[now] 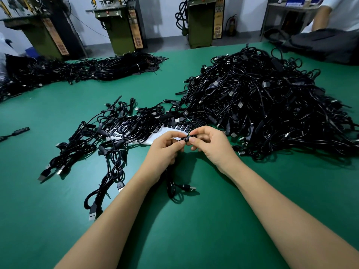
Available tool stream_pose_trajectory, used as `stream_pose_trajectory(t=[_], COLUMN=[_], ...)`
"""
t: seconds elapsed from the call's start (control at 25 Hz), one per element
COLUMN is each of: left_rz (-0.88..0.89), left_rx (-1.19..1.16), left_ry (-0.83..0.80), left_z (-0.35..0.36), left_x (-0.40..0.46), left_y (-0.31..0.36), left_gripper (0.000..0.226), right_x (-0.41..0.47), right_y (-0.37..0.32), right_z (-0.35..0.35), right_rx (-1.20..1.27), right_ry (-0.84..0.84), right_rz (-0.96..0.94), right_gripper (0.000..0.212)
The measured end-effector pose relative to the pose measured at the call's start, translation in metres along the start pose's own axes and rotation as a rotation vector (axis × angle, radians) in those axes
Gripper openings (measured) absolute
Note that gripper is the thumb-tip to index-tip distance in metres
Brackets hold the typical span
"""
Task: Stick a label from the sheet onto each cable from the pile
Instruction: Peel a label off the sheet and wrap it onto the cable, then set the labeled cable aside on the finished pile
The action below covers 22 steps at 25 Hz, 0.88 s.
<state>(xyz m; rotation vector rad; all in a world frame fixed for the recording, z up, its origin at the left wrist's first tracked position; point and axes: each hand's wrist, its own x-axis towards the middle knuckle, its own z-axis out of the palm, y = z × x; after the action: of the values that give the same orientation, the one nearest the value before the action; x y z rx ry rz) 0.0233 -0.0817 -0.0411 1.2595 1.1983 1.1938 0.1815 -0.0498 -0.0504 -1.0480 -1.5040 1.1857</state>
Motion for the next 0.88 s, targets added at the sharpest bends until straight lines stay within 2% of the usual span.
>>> stream_pose_trajectory(t=[0.24,0.4,0.48,0.56,0.64,0.72,0.8,0.88], left_rz=[-0.021,0.090,0.206,0.308,0.297,0.204,0.122,0.052], left_rx=[-0.045,0.027,0.185,0.443,0.743,1.015,1.221,1.328], left_ry=[0.099,0.354,0.501,0.671,0.835,0.951,0.949,0.864], left_z=[-0.006,-0.050,-0.084,-0.122,-0.157,-0.185,-0.198,-0.195], left_x=[-0.008,-0.014,-0.018,-0.014,-0.001,0.016,0.031,0.038], left_y=[0.010,0.055,0.087,0.118,0.139,0.142,0.128,0.102], left_gripper=[0.009,0.005,0.005,0.007,0.016,0.027,0.025,0.022], right_x=[0.003,0.002,0.002,0.003,0.003,0.002,0.001,0.000], right_y=[0.001,-0.001,-0.001,-0.001,-0.001,-0.002,-0.003,-0.004], right_z=[-0.002,-0.003,-0.004,-0.004,-0.003,-0.002,-0.002,-0.002], right_rx=[0.051,0.061,0.078,0.081,0.054,0.038,0.051,0.064], right_ry=[0.069,0.098,0.121,0.137,0.140,0.150,0.189,0.262], right_rz=[0.025,0.044,0.054,0.071,0.073,0.076,0.083,0.087], right_gripper=[0.012,0.013,0.013,0.013,0.013,0.013,0.013,0.013])
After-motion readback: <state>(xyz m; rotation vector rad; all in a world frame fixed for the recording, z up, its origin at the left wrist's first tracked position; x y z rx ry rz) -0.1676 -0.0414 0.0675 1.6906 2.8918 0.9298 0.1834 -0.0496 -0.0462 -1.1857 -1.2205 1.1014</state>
